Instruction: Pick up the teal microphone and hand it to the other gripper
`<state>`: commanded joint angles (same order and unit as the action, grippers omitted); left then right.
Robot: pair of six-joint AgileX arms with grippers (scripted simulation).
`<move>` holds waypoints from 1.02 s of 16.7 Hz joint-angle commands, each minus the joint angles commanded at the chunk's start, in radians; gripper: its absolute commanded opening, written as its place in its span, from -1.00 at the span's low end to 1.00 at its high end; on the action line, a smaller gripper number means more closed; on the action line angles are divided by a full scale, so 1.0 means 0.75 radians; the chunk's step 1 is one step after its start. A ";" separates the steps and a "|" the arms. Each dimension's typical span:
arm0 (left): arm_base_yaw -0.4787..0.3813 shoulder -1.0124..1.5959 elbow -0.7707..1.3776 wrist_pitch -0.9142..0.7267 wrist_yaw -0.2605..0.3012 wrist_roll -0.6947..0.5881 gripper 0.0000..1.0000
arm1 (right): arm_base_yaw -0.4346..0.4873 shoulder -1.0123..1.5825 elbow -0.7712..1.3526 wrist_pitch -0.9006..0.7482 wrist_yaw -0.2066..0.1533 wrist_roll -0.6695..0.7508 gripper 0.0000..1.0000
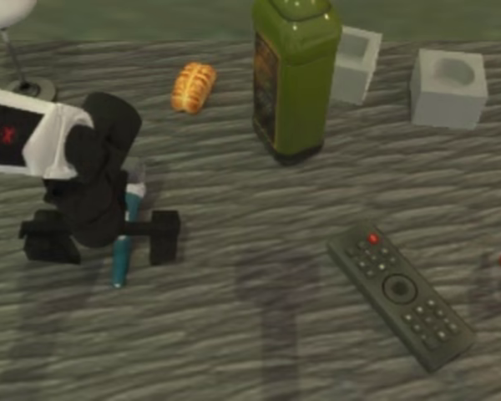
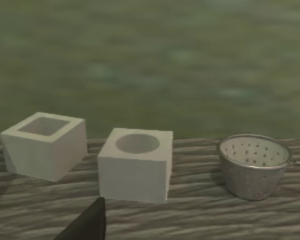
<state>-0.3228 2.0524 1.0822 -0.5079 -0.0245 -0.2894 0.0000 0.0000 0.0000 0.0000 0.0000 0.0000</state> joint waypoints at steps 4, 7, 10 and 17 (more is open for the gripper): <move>0.000 0.000 0.000 0.000 0.000 0.000 -0.21 | 0.000 0.000 0.000 0.000 0.000 0.000 1.00; 0.000 0.000 0.000 0.000 0.000 0.000 -0.66 | 0.000 0.000 0.000 0.000 0.000 0.000 1.00; 0.000 0.000 0.000 0.000 0.000 0.000 -1.00 | 0.000 0.000 0.000 0.000 0.000 0.000 1.00; 0.000 0.000 0.000 0.000 0.000 0.000 -1.00 | 0.000 0.000 0.000 0.000 0.000 0.000 1.00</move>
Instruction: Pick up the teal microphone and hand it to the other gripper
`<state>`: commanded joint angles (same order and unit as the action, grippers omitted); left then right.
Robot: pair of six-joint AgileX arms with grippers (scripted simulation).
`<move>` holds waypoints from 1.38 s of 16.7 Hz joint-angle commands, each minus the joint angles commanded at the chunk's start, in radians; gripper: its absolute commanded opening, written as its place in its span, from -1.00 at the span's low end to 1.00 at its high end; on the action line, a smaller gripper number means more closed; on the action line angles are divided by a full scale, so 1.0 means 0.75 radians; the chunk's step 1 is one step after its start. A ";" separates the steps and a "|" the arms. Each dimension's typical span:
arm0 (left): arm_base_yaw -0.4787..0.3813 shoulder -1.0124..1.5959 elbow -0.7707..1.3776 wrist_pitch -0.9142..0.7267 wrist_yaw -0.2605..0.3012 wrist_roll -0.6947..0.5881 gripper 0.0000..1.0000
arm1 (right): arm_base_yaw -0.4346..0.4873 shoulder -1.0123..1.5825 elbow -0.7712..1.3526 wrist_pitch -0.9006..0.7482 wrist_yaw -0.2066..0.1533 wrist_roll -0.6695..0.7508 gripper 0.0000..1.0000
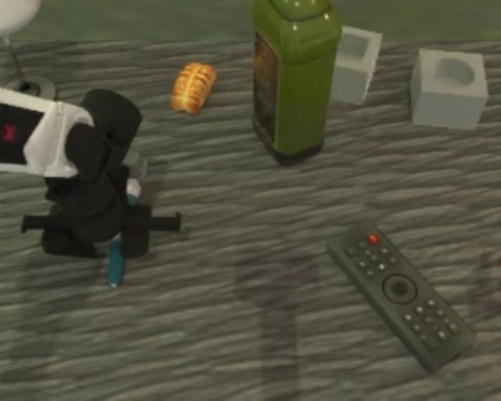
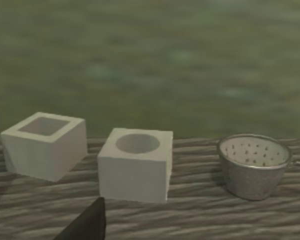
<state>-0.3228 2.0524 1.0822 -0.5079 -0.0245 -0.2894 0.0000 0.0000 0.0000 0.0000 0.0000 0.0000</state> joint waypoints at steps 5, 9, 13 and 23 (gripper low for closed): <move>-0.002 -0.104 0.014 0.038 0.017 0.036 -1.00 | 0.000 0.000 0.000 0.000 0.000 0.000 1.00; 0.008 -0.163 -0.054 0.331 0.140 0.097 -1.00 | 0.000 0.000 0.000 0.000 0.000 0.000 1.00; 0.024 -0.255 -0.167 0.778 0.314 0.182 -1.00 | 0.000 0.000 0.000 0.000 0.000 0.000 1.00; 0.068 -0.562 -0.459 1.777 0.711 0.391 -1.00 | 0.000 0.000 0.000 0.000 0.000 0.000 1.00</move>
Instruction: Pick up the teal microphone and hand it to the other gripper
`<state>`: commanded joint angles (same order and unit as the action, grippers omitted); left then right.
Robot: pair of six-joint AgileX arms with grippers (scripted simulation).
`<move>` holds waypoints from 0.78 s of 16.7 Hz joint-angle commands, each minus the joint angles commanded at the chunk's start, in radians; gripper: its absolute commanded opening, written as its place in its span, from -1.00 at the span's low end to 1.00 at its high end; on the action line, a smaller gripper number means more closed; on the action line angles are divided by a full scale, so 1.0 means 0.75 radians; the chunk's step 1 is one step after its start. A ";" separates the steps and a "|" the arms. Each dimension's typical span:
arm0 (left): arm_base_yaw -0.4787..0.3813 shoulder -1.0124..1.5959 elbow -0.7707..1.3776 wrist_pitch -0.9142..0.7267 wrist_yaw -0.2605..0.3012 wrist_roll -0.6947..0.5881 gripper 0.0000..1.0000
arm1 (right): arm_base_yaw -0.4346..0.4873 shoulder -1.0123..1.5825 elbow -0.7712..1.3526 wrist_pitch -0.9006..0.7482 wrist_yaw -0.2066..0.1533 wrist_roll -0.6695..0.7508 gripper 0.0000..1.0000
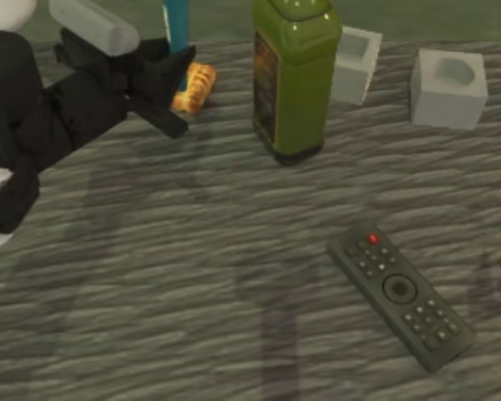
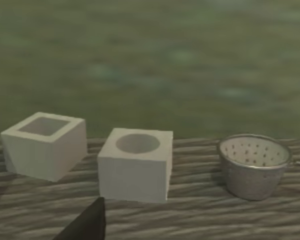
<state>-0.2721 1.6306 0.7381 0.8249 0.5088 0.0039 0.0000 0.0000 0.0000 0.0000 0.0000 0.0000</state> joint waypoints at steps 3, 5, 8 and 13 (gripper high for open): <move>0.005 -0.036 -0.022 0.064 0.032 0.019 -1.00 | 0.000 0.000 0.000 0.000 0.000 0.000 1.00; 0.005 -0.036 -0.022 0.064 0.032 0.019 -1.00 | 0.000 0.000 0.000 0.000 0.000 0.000 1.00; -0.006 -0.032 -0.016 0.062 0.025 0.019 -1.00 | 0.000 0.000 0.000 0.000 0.000 0.000 1.00; -0.181 -0.037 -0.023 0.130 -0.161 -0.004 -1.00 | 0.000 0.000 0.000 0.000 0.000 0.000 1.00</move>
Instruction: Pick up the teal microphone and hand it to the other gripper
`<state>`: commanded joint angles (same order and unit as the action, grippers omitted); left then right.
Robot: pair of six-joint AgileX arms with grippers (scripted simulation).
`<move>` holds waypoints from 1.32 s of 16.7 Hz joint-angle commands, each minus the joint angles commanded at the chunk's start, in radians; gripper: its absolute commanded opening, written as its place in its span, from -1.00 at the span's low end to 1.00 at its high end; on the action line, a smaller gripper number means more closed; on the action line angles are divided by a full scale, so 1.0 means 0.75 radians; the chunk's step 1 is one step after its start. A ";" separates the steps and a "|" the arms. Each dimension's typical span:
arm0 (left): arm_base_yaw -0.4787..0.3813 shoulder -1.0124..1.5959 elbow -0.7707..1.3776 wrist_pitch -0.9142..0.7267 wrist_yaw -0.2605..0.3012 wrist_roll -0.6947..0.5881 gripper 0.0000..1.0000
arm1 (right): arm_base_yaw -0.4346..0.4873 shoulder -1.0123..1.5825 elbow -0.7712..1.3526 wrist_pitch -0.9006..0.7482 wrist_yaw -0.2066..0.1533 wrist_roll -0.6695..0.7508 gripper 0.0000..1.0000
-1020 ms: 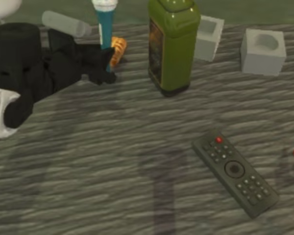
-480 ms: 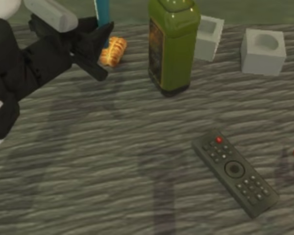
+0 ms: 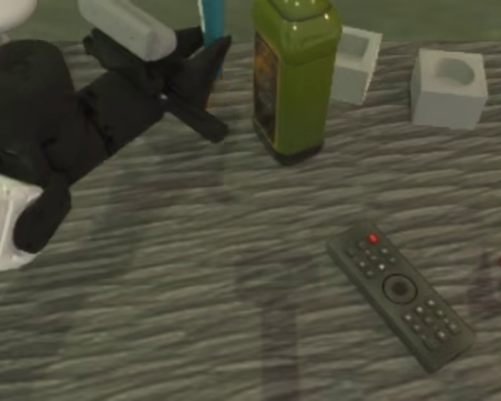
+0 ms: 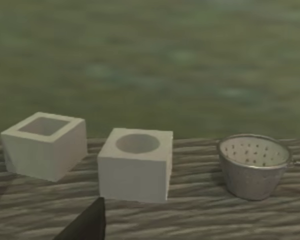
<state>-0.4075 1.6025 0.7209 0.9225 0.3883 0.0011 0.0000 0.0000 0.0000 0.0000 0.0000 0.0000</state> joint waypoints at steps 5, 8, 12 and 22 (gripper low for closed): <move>-0.247 -0.022 -0.017 0.086 -0.264 -0.037 -1.00 | 0.000 0.000 0.000 0.000 0.000 0.000 1.00; -0.292 -0.028 -0.020 0.103 -0.309 -0.045 -1.00 | 0.000 0.000 0.000 0.000 0.000 0.000 1.00; -0.288 -0.023 -0.016 0.100 -0.306 -0.043 -1.00 | 0.000 0.000 0.000 0.000 0.000 0.000 1.00; -0.292 -0.028 -0.020 0.103 -0.309 -0.045 -1.00 | 0.041 0.145 0.119 0.068 -0.114 -0.011 1.00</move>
<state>-0.6267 1.5814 0.7060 0.9997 0.1562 -0.0323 0.0306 0.1090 0.0889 0.0510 -0.0857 -0.0084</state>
